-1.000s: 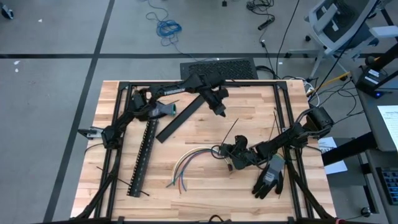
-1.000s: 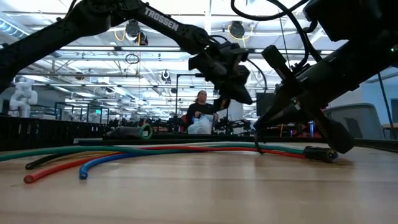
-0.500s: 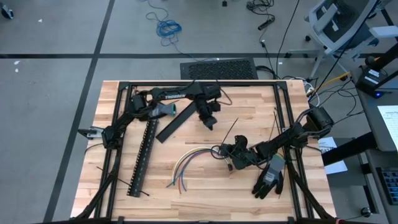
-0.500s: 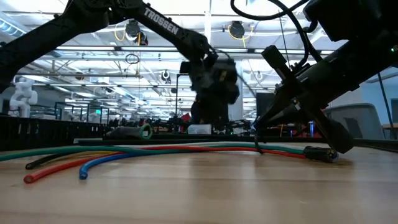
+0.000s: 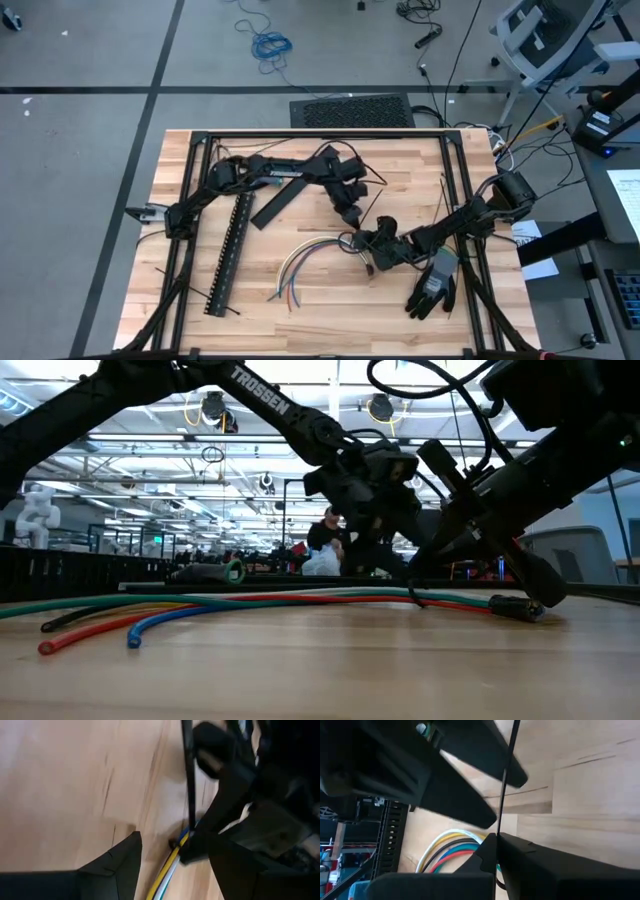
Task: Ziptie cables
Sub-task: Wrap the cable wires with a black zip tie
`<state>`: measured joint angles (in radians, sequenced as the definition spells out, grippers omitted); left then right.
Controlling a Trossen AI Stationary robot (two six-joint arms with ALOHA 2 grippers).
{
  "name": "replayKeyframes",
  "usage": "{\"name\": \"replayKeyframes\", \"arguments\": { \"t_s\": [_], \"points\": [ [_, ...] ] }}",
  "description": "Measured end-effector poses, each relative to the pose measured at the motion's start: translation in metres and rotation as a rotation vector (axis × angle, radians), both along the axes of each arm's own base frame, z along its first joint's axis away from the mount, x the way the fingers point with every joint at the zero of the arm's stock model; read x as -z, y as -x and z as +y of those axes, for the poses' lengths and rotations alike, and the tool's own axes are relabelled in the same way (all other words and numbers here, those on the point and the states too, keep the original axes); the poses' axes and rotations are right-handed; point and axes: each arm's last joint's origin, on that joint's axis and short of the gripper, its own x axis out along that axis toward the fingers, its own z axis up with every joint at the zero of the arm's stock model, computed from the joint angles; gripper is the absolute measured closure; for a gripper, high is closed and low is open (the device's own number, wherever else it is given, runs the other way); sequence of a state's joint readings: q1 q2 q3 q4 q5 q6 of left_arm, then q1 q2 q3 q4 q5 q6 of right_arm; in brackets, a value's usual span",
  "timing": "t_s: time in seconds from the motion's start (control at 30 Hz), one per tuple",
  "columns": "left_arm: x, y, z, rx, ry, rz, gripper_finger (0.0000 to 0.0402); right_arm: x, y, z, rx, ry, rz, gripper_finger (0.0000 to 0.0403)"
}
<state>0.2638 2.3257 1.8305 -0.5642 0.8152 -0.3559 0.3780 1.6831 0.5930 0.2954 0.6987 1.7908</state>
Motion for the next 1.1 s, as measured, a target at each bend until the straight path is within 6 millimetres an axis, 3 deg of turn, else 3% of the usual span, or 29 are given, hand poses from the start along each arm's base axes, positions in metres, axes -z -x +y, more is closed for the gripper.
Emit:
{"name": "replayKeyframes", "arguments": {
  "t_s": [0.23,0.43,0.57,0.7,0.77,1.1],
  "points": [
    [-0.0054,-0.006,0.0046,-0.05,0.016,-0.047,0.0184,0.0003,-0.0006,-0.0011,-0.012,-0.014,0.008,0.0403],
    [-0.0051,-0.0079,-0.0038,-0.032,-0.01,-0.052,0.0191,0.0004,-0.0006,-0.0011,-0.015,-0.012,0.01,0.0403],
    [-0.0042,-0.008,-0.0017,-0.065,-0.056,-0.04,0.0242,0.0004,-0.0006,-0.0011,-0.015,-0.011,0.01,0.0403],
    [-0.0043,-0.0079,0.0009,-0.076,-0.066,-0.043,0.0354,0.0004,-0.0006,-0.001,-0.016,-0.011,0.011,0.0403],
    [-0.0049,-0.0078,0.0015,-0.076,-0.065,-0.045,0.0388,0.0003,-0.0006,-0.0011,-0.015,-0.011,0.01,0.0403],
    [-0.0063,-0.0099,0.003,-0.089,-0.082,-0.07,0.04,0.0006,-0.0004,-0.0014,-0.015,-0.01,0.012,0.0403]
  ]
}}
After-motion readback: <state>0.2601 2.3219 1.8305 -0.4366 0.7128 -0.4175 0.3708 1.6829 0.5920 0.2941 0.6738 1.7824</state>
